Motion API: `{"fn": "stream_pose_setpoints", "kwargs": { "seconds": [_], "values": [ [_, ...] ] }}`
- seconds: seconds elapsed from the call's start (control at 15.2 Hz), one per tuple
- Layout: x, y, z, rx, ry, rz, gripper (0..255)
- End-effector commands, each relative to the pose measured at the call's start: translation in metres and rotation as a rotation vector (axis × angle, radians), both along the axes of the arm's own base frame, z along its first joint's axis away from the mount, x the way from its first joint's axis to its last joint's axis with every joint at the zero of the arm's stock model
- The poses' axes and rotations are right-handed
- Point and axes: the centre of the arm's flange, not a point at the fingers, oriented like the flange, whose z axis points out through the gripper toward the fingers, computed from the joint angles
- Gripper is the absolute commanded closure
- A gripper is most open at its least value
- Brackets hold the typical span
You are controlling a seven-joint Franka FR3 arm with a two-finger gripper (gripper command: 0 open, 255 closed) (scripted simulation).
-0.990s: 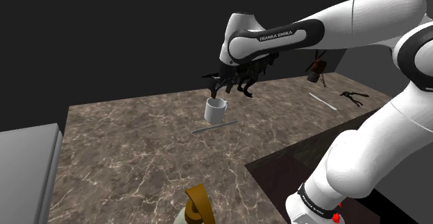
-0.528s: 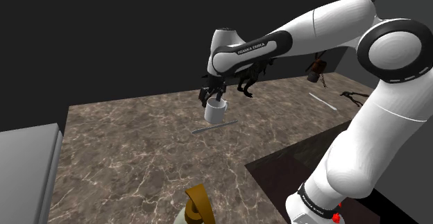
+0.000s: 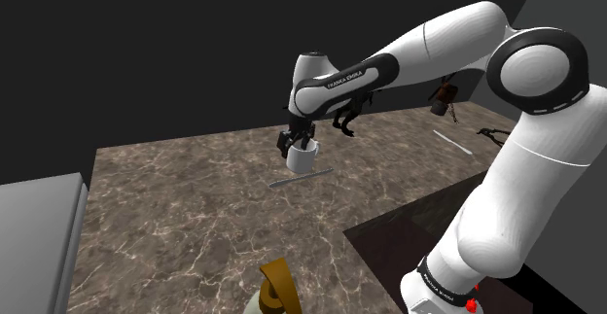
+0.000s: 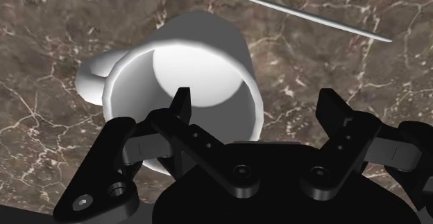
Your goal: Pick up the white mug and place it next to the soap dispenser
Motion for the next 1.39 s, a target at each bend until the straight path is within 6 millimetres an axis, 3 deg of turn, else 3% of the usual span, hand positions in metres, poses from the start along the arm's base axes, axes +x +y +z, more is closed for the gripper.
{"fn": "stream_pose_setpoints", "kwargs": {
  "seconds": [0.0, 0.26, 0.33, 0.92, 1.32],
  "values": [
    [0.0, 0.0, -0.001, 0.0, 0.0, 0.0, 0],
    [0.0, 0.0, -0.001, 0.0, 0.0, 0.0, 0],
    [0.0, 0.0, -0.001, 0.0, 0.0, 0.0, 255],
    [0.0, 0.0, -0.001, 0.0, 0.0, 0.0, 255],
    [0.0, 0.0, 0.031, 0.0, 0.0, 0.0, 255]
  ]
}}
